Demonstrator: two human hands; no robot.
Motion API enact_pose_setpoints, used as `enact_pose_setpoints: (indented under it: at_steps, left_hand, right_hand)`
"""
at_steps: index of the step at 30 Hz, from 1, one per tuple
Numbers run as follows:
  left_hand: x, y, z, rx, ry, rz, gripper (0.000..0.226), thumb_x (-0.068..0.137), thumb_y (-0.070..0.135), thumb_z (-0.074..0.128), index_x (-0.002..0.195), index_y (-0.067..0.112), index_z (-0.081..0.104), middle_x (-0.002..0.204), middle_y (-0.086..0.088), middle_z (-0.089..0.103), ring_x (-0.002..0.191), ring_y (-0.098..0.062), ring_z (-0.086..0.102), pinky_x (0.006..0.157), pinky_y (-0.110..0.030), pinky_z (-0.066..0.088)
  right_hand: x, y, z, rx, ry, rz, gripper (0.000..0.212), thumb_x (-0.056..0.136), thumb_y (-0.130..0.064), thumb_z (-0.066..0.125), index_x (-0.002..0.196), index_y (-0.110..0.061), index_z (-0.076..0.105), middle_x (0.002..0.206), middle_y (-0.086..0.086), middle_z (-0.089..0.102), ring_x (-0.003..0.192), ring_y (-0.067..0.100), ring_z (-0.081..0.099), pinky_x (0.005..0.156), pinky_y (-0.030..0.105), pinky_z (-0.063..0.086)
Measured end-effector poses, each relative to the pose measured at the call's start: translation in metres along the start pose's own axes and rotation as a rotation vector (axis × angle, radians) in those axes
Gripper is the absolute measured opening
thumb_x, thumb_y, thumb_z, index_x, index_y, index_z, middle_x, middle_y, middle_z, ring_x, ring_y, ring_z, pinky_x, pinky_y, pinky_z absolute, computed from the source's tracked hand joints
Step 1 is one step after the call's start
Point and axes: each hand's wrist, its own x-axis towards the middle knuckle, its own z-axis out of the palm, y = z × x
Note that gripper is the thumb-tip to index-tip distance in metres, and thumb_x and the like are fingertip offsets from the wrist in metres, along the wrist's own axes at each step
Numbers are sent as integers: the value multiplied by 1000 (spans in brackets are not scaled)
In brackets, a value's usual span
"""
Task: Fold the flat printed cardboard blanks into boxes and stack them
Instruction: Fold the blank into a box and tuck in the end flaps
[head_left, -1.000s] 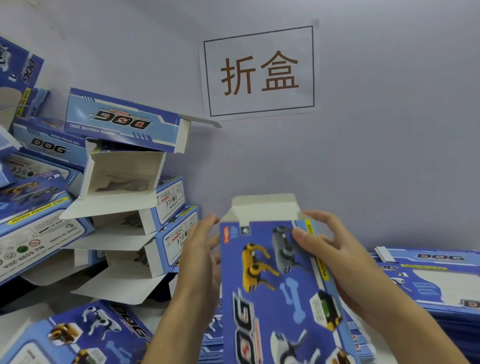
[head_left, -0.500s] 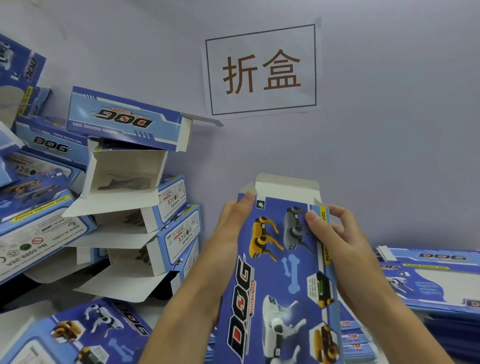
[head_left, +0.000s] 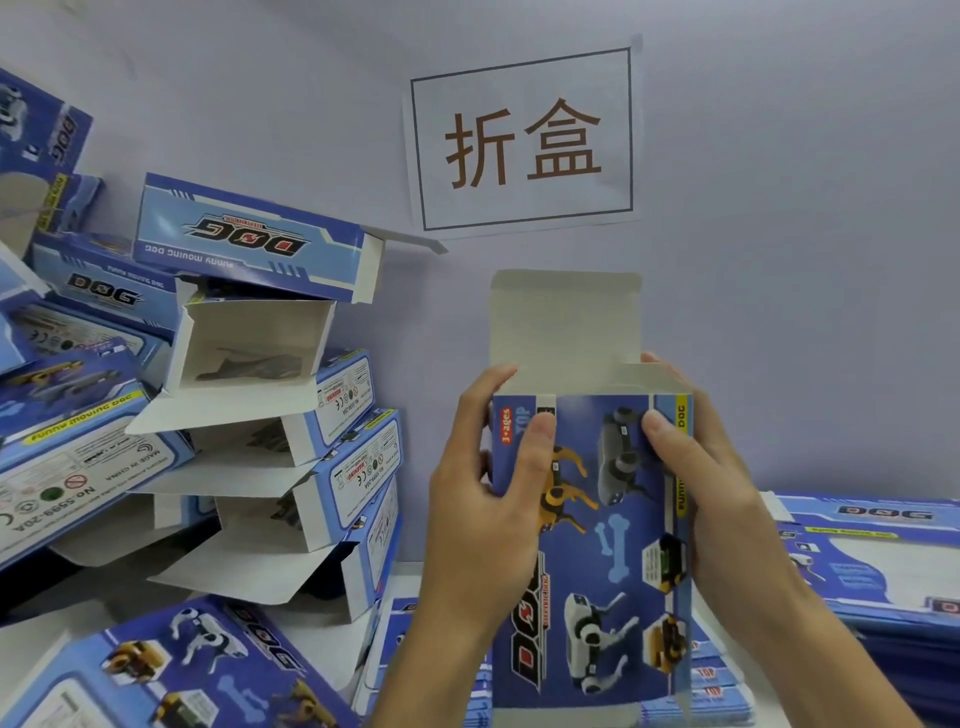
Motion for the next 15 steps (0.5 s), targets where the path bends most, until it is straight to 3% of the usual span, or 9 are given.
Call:
enact_pose_setpoints:
  at_steps: [2,6,10,13,15]
  left_hand:
    - [0,-6,0,54,-18,-28,40,83,60,50,119,44,53,82,2,72,71,-27,71,61,-42,60]
    - [0,-14,-5,148,-65,0,28,89,56,42,110,40,50,64,10,66,51,-8,61,47,-16,47]
    - [0,-14,-5,70,-174,-67,17,94,48,40,107,38,46,61,10,65,50,-7,61,48,-18,49]
    - [2,-16,-8,-70,-209,-225,14,101,41,44,108,29,47,78,18,72,73,1,70,60,-10,52]
    - [2,-22,-8,-124,-112,-295,34,92,59,50,106,28,52,98,9,72,96,-10,71,82,-28,57]
  right_hand:
    - [-1,5,1,-27,19,4,45,92,-40,48,136,-49,48,124,-6,68,115,17,66,96,44,50]
    - [-3,14,2,-116,65,9,37,95,-47,55,131,-50,49,119,-6,68,111,18,67,94,45,53]
    - [-6,18,0,-130,91,31,35,94,-41,48,127,-50,50,106,-3,73,98,19,72,81,44,59]
    - [-5,19,-1,-145,82,41,34,91,-40,49,125,-46,53,103,-5,75,95,16,73,75,30,60]
    - [-8,20,1,-128,65,64,35,88,-41,51,123,-42,55,102,-2,75,94,19,73,75,35,61]
